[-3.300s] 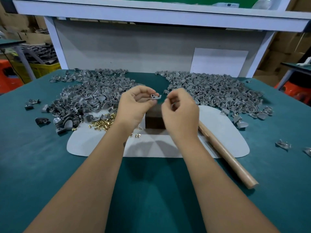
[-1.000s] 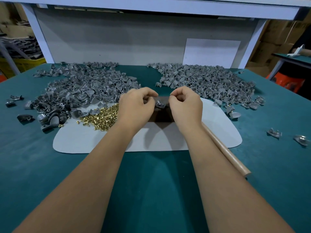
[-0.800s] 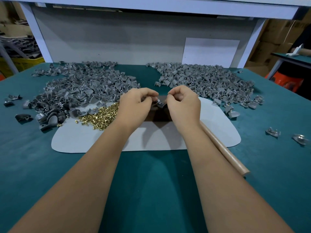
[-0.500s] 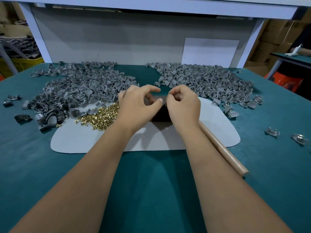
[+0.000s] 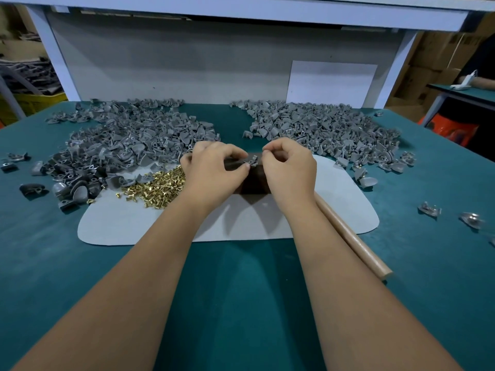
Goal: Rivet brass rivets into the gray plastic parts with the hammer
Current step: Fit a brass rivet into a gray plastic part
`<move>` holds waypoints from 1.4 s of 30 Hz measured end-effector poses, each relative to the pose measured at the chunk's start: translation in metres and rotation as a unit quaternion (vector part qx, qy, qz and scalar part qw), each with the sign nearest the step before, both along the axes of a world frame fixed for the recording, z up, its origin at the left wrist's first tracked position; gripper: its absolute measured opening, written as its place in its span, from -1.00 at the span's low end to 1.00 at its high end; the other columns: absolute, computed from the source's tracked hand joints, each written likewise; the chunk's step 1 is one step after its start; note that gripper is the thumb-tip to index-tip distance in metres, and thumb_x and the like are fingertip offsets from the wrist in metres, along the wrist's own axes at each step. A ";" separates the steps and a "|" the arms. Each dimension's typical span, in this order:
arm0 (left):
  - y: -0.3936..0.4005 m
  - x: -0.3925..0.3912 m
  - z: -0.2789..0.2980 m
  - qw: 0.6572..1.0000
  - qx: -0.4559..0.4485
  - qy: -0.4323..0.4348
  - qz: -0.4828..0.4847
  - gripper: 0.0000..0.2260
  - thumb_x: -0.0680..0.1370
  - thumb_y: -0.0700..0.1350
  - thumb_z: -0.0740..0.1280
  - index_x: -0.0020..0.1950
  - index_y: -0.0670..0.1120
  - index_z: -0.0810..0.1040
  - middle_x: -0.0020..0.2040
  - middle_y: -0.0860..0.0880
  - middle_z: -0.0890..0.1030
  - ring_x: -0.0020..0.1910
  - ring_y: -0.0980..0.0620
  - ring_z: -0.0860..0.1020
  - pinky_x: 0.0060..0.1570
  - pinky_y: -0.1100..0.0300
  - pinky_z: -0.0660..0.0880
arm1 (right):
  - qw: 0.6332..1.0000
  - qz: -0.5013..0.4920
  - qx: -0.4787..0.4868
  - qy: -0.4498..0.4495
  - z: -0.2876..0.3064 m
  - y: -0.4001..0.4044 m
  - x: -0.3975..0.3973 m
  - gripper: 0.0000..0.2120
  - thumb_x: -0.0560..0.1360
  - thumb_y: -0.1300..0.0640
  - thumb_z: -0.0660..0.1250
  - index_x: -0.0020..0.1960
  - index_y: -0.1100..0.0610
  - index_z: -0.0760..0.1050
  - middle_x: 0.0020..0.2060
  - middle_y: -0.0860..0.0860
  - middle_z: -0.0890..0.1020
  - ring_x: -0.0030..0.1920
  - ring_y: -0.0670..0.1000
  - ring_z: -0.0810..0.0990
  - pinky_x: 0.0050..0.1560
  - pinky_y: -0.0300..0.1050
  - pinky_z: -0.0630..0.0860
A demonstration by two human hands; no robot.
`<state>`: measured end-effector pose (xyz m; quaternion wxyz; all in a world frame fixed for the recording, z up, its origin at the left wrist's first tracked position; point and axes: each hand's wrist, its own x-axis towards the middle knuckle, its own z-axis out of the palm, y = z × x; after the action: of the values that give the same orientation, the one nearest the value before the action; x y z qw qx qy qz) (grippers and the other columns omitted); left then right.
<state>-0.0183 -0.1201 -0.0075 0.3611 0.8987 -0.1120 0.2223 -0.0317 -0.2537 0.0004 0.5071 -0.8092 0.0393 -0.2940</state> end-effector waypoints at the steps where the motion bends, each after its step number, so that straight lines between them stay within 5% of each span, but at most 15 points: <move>1: -0.001 0.001 0.000 1.000 0.004 0.003 0.002 -0.88 0.53 -0.01 0.38 0.03 0.16 0.65 0.03 0.22 0.53 0.32 0.08 0.27 0.02 0.21 0.01 | 1.000 0.006 0.003 0.004 0.000 0.001 0.001 -0.89 0.42 0.18 0.33 -0.21 0.00 0.57 -0.30 -0.11 0.65 -0.16 -0.09 0.62 -0.02 -0.03 0.56; 6: 0.002 0.004 -0.001 0.999 -0.038 0.019 0.030 -0.77 0.57 -0.10 0.29 0.11 0.17 0.64 0.21 0.17 0.58 0.38 0.08 0.24 0.11 0.19 0.01 | 0.999 0.036 0.026 0.002 -0.001 0.004 0.002 -0.87 0.43 0.19 0.32 -0.21 -0.02 0.56 -0.32 -0.07 0.67 -0.19 -0.06 0.65 -0.04 -0.03 0.58; 10: 0.001 0.003 -0.002 0.999 -0.017 0.026 0.019 -0.80 0.50 0.15 0.38 0.10 0.17 0.61 0.14 0.19 0.55 0.37 0.07 0.22 0.13 0.14 0.02 | 1.000 0.012 0.011 -0.021 -0.001 -0.002 0.003 -0.84 0.43 0.19 0.35 -0.24 -0.06 0.56 -0.34 -0.18 0.61 -0.23 -0.18 0.58 -0.12 -0.18 0.53; 14: -0.004 0.001 -0.003 1.000 -0.007 0.028 0.006 -0.88 0.49 0.15 0.41 -0.01 0.18 0.63 0.09 0.22 0.50 0.36 0.05 0.21 0.10 0.16 0.01 | 1.000 0.016 0.006 -0.017 -0.002 -0.002 0.005 -0.83 0.43 0.19 0.35 -0.24 -0.06 0.56 -0.34 -0.19 0.60 -0.23 -0.20 0.57 -0.14 -0.23 0.51; 17: 0.000 0.001 -0.003 0.998 -0.041 0.040 -0.023 -0.93 0.53 0.10 0.40 -0.02 0.22 0.65 0.10 0.25 0.52 0.36 0.06 0.20 0.09 0.19 -0.01 | 0.999 0.032 -0.013 -0.007 -0.004 -0.004 0.006 -0.85 0.44 0.18 0.36 -0.21 -0.06 0.58 -0.32 -0.18 0.61 -0.22 -0.19 0.57 -0.10 -0.15 0.56; 22: 0.005 0.000 0.001 0.995 -0.066 0.057 -0.042 -0.82 0.40 0.16 0.37 0.00 0.30 0.55 0.08 0.20 0.53 0.39 0.02 0.23 0.43 -0.07 0.13 | 0.998 0.047 -0.041 0.010 -0.005 -0.002 0.008 -0.84 0.44 0.16 0.35 -0.23 -0.10 0.57 -0.27 -0.09 0.64 -0.02 0.04 0.57 0.07 0.06 0.50; 27: 0.005 -0.001 0.003 0.991 -0.088 0.077 -0.063 -0.82 0.31 0.14 0.28 -0.12 0.32 0.56 0.01 0.32 0.50 0.39 0.05 0.24 0.44 -0.08 0.19 | 0.997 0.058 -0.054 0.015 -0.004 0.001 0.006 -0.80 0.43 0.15 0.35 -0.29 -0.12 0.54 -0.29 -0.11 0.63 -0.01 0.08 0.55 0.12 0.12 0.47; 31: 0.005 0.002 0.003 0.990 -0.097 0.074 -0.068 -0.87 0.36 0.12 0.34 -0.12 0.31 0.56 0.07 0.22 0.55 0.40 0.00 0.30 0.45 -0.09 0.20 | 0.998 0.058 -0.039 -0.009 -0.002 0.001 0.004 -0.79 0.40 0.16 0.35 -0.32 -0.12 0.53 -0.33 -0.13 0.62 -0.08 0.04 0.57 0.07 0.12 0.49; 36: 0.006 0.007 -0.001 0.991 -0.111 0.057 -0.057 -0.88 0.53 -0.06 0.43 -0.03 0.19 0.64 0.12 0.11 0.61 0.38 -0.05 0.38 0.44 -0.09 0.22 | 0.998 0.041 -0.019 -0.040 -0.003 0.000 0.004 -0.87 0.41 0.19 0.34 -0.23 -0.02 0.56 -0.37 -0.14 0.59 -0.27 -0.12 0.55 -0.13 -0.05 0.55; 39: 0.004 0.006 -0.002 0.996 -0.072 0.029 0.032 -0.81 0.59 -0.03 0.33 0.16 0.16 0.63 0.12 0.15 0.58 0.39 0.00 0.28 0.31 0.12 0.08 | 0.999 0.033 -0.018 -0.038 -0.004 0.000 0.004 -0.89 0.43 0.19 0.32 -0.22 -0.01 0.55 -0.36 -0.14 0.58 -0.26 -0.13 0.54 -0.14 -0.06 0.54; 42: 0.004 0.005 0.001 0.995 -0.057 0.008 0.082 -0.85 0.59 -0.02 0.27 -0.05 0.16 0.63 -0.10 0.20 0.52 0.25 0.04 0.29 0.04 0.16 0.02 | 0.999 0.043 -0.020 -0.015 -0.004 0.001 0.003 -0.91 0.44 0.17 0.30 -0.19 0.00 0.55 -0.32 -0.11 0.63 -0.22 -0.08 0.59 -0.09 -0.01 0.56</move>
<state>-0.0136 -0.1160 -0.0067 0.3931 0.8846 -0.0219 0.2499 -0.0283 -0.2522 -0.0039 0.5036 -0.8156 -0.0088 -0.2849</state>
